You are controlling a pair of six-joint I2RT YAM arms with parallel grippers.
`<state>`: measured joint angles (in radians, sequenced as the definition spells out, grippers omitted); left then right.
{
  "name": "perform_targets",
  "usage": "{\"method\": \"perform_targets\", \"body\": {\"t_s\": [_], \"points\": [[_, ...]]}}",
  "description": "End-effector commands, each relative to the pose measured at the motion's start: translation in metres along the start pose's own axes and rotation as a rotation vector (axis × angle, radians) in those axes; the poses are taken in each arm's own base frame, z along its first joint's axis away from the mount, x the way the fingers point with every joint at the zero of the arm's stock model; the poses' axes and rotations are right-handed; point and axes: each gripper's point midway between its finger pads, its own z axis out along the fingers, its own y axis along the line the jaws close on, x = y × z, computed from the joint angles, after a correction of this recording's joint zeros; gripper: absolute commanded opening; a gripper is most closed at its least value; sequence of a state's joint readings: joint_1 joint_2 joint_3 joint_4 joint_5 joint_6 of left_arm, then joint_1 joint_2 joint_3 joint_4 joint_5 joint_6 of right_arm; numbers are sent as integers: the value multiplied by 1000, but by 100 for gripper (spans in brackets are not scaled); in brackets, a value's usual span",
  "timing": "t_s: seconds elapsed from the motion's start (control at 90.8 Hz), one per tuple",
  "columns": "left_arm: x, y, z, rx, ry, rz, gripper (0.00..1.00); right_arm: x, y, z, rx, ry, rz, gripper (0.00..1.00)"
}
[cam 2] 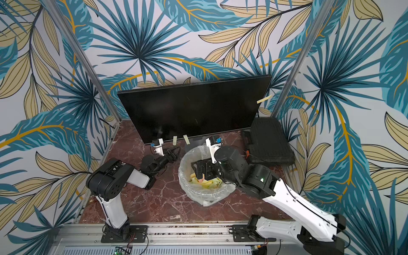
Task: Remove the sticky note from the monitor
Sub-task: Tear off the sticky note from the monitor.
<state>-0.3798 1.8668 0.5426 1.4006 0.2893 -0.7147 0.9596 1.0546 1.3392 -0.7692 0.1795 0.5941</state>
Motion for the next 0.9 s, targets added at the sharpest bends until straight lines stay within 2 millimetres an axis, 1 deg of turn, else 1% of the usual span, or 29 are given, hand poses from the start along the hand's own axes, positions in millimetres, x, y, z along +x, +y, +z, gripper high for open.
{"method": "perform_targets", "body": {"t_s": [0.0,0.11,0.264,0.386,0.441,0.661,0.749,0.782,0.892], "points": [[-16,2,1,-4,-43,3,55,-2,-4,-6,18,-8,-6,93],[-14,1,-3,-7,-38,3,43,-2,-4,-5,14,-7,-5,93],[-12,2,-7,-11,-31,-5,33,-1,-3,-4,11,-4,-3,93],[-13,0,-10,-8,-32,-10,27,0,-3,-3,10,-1,-4,93],[-15,0,-11,-11,-37,-13,22,-1,-2,-3,8,-3,-3,93],[-15,1,-11,-14,-33,-21,12,1,-3,-3,9,-2,-2,93],[-14,1,-11,-14,-32,-22,5,1,-3,-3,8,-2,-1,93],[-14,1,-11,-10,-30,-22,0,1,-4,-4,8,-2,-2,93],[-14,-1,-12,-2,-27,-25,0,2,-4,-3,11,-1,-2,93]]}}
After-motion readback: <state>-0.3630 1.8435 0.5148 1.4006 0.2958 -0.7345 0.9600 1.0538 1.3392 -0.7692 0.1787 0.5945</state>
